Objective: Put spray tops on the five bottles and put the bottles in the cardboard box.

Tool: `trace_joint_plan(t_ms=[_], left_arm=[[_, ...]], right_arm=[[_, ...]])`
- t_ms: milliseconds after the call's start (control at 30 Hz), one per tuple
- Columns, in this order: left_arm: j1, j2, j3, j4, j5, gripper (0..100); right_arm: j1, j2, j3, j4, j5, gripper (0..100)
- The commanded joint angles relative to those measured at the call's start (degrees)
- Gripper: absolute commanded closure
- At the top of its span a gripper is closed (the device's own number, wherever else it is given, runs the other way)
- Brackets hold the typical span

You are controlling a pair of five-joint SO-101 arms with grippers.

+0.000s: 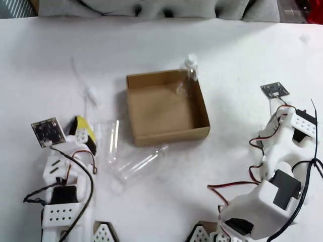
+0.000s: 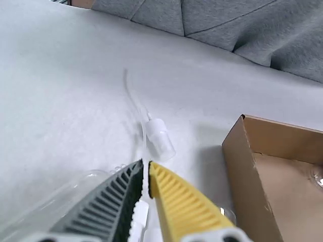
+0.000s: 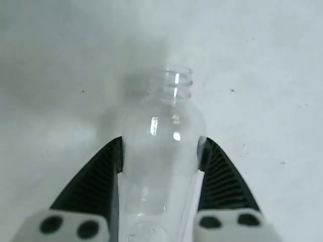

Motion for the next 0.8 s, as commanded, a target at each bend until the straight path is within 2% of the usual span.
trace_joint_plan(t_ms=[0, 133, 267, 400, 500, 767], left_arm=[[-0.66, -0.22, -0.26, -1.32, -0.53, 98], [-0.66, -0.13, -2.55, 3.96, -0.53, 98], [-0.66, -0.13, -10.64, 17.41, -0.53, 98], [-0.13, -0.13, -18.99, 26.81, -2.55, 98], [0.84, -0.04, -24.26, 30.77, -5.8, 98], [1.01, 2.95, -35.08, 37.45, -5.98, 98]], right_arm=[[-0.75, -1.19, -1.14, 3.74, -2.9, 97.9], [-1.89, -4.18, -0.35, 6.73, -7.21, 97.9], [-1.98, -10.07, 2.81, 8.04, -7.03, 97.9], [-1.98, -15.52, 6.95, 7.96, -6.95, 97.9], [-1.98, -17.8, 8.53, 7.96, -6.95, 97.9], [-1.36, -18.51, 9.05, 7.96, -5.45, 97.9]])
